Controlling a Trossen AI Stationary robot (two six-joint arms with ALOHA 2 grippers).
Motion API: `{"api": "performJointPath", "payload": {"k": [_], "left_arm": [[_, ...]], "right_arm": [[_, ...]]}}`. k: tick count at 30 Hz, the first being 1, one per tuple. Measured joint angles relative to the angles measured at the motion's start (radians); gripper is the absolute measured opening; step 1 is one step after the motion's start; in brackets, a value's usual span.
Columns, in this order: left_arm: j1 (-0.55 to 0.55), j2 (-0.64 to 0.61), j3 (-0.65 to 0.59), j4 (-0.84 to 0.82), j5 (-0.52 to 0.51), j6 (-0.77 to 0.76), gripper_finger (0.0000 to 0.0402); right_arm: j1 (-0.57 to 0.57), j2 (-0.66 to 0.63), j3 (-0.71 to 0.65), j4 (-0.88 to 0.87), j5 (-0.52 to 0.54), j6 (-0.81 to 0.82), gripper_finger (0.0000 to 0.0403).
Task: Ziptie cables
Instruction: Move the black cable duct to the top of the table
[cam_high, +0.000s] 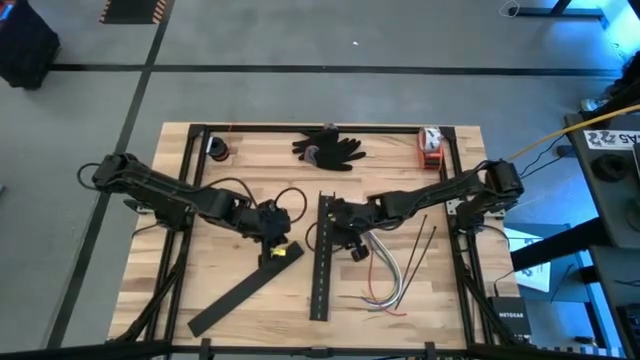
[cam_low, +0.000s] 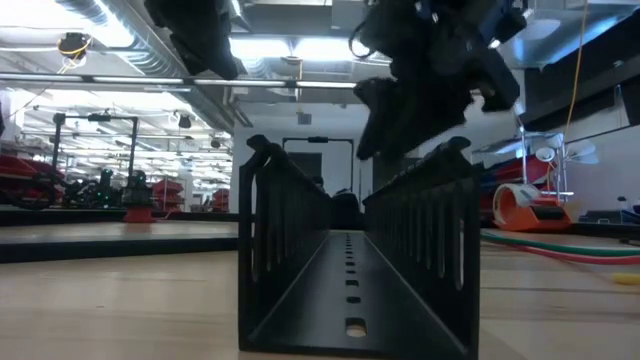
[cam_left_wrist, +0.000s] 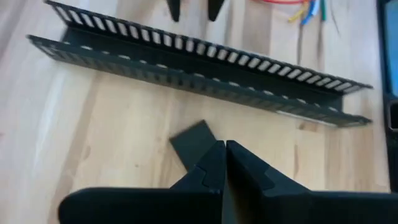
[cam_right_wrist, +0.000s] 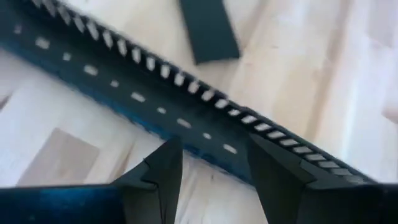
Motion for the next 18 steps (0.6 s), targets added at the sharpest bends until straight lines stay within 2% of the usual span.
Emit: {"api": "performJointPath", "payload": {"k": [3,7,13,15,18], "left_arm": [[-0.025,0.009,0.0,0.005,-0.021,-0.015,0.0007],[-0.045,0.01,-0.001,0.003,-0.037,-0.04,0.0007],[-0.054,0.01,-0.001,0.006,-0.039,-0.046,0.0007],[-0.054,0.01,-0.001,0.008,-0.043,-0.046,0.0007],[-0.053,0.011,-0.001,0.009,-0.048,-0.035,0.0007]], "right_arm": [[0.0,0.048,-0.001,0.053,-0.003,-0.056,0.0169],[0.0,0.106,0.007,0.033,-0.004,-0.111,0.0169],[0.0,0.128,0.008,0.051,-0.002,-0.135,0.0167],[-0.004,0.128,0.006,0.058,0.006,-0.135,0.0153],[-0.014,0.133,0.006,0.059,0.001,-0.136,0.0112]]}}
